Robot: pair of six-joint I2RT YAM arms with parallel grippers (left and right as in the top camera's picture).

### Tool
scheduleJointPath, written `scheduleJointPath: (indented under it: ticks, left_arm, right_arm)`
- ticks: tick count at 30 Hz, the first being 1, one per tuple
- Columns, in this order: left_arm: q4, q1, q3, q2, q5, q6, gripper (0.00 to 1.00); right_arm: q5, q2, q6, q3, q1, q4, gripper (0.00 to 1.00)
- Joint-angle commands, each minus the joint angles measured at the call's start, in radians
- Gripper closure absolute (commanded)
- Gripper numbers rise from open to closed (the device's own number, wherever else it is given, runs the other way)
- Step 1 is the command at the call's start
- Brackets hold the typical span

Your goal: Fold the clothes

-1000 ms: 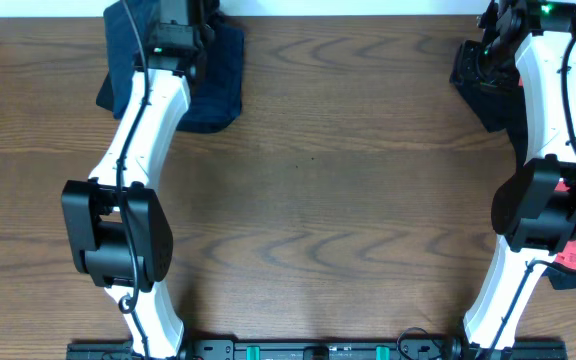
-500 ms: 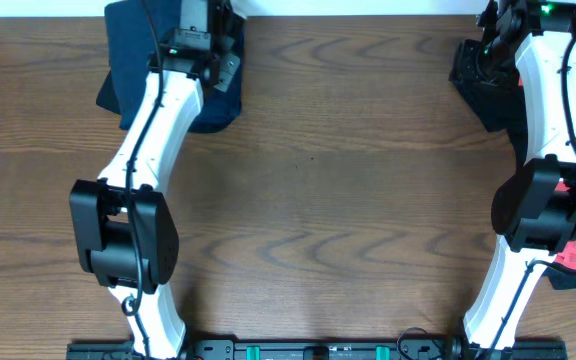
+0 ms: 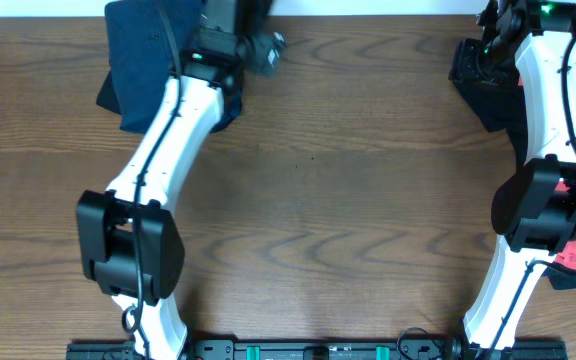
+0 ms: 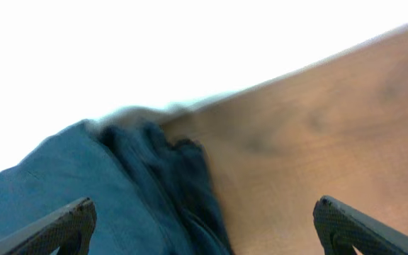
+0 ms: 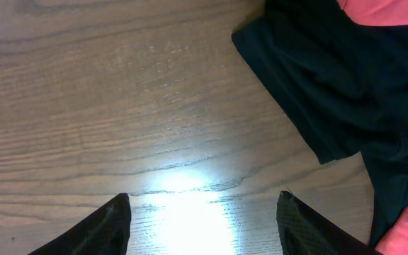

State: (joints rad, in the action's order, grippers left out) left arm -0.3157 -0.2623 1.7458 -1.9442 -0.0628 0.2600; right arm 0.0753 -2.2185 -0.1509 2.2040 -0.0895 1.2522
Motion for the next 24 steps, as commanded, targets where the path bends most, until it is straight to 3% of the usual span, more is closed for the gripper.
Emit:
scheduleJointPath:
  ticks: [1, 9, 19, 24]
  left_arm:
    - [0.086, 0.073, 0.024, 0.018, -0.027, -0.181, 0.02]
    - [0.276, 0.198, 0.024, -0.110, -0.061, -0.307, 0.02]
    - [0.292, 0.217, 0.024, -0.432, -0.053, -0.436, 0.02]
    - [0.294, 0.203, 0.024, -0.507, 0.046, -0.452, 0.02]
  right_arm:
    - [0.004, 0.002, 0.010, 0.012, 0.006, -0.006, 0.36]
    - [0.004, 0.002, 0.037, 0.012, 0.008, -0.001, 0.36]
    - [0.003, 0.002, 0.064, 0.012, 0.008, 0.014, 0.35]
    - [0.003, 0.002, 0.063, 0.012, 0.008, 0.021, 0.35]
